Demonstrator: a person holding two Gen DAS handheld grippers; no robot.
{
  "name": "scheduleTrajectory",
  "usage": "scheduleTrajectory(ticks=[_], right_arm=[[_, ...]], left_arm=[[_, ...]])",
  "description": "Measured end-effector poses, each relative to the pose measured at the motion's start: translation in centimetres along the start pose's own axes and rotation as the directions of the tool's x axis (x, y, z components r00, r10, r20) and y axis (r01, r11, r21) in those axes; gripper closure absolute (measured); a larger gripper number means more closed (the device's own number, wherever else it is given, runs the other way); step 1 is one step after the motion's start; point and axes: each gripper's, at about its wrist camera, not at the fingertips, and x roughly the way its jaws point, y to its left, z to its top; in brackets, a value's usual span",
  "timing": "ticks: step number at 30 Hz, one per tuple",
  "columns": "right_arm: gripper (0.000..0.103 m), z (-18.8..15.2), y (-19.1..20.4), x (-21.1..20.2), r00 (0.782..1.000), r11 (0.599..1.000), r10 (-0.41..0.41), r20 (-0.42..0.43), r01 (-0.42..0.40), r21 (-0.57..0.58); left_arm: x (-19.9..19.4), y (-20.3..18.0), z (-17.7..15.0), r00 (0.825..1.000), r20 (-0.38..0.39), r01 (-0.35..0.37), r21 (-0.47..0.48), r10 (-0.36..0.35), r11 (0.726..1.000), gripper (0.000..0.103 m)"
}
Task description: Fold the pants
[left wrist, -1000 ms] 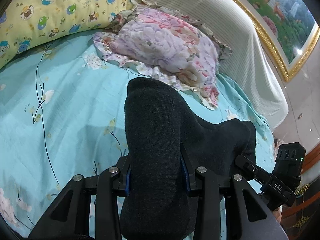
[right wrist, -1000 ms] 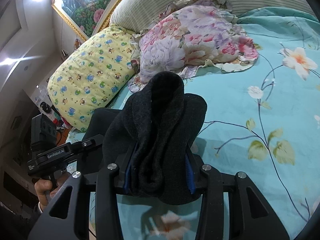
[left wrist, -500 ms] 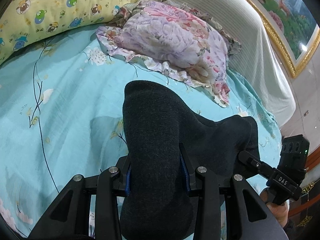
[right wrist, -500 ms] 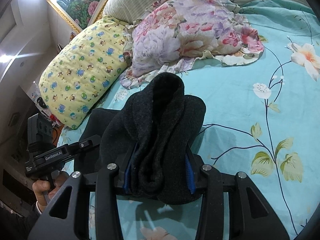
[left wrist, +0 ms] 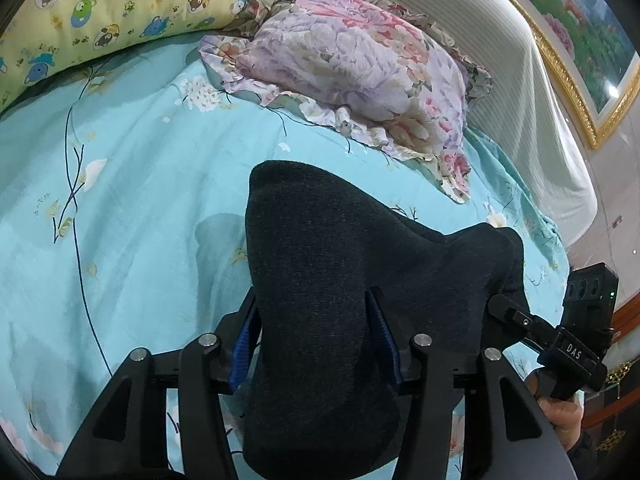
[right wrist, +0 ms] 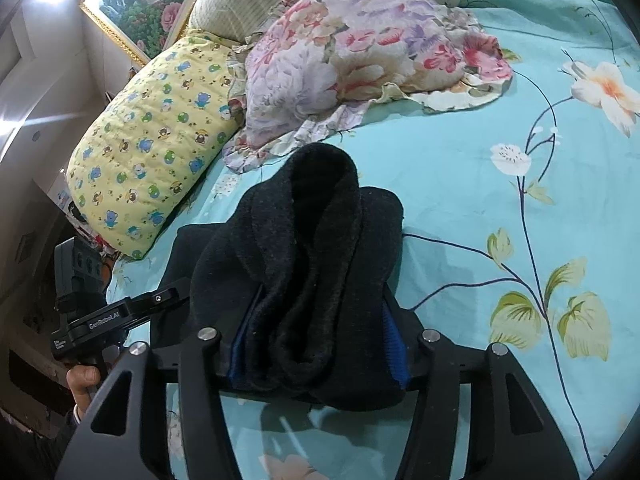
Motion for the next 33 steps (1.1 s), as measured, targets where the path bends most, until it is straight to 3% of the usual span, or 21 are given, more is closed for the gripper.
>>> scheduleTrajectory(ticks=[6, 14, 20, 33], right_arm=[[0.030, -0.1, -0.6, 0.1, 1.000, 0.999, -0.010, -0.012, 0.010, 0.042], [0.028, -0.3, -0.7, -0.5, 1.000, 0.999, -0.027, 0.006, 0.027, 0.040], [0.019, -0.9, -0.1, -1.9, 0.998, 0.998, -0.053, 0.036, 0.052, 0.033], [0.017, -3.5, 2.1, -4.1, 0.991, 0.992, -0.116, 0.072, 0.119, -0.032]], left_arm=[[-0.2, 0.3, -0.2, 1.000, 0.001, -0.012, -0.008, 0.012, 1.000, 0.037], [-1.1, 0.3, -0.8, 0.999, 0.007, -0.034, -0.007, 0.034, 0.999, 0.030], [-2.0, -0.2, -1.9, 0.999, 0.010, -0.050, 0.020, 0.050, 0.999, 0.028], [-4.4, -1.2, -4.3, 0.997, 0.041, -0.069, 0.051, 0.067, 0.996, 0.026]])
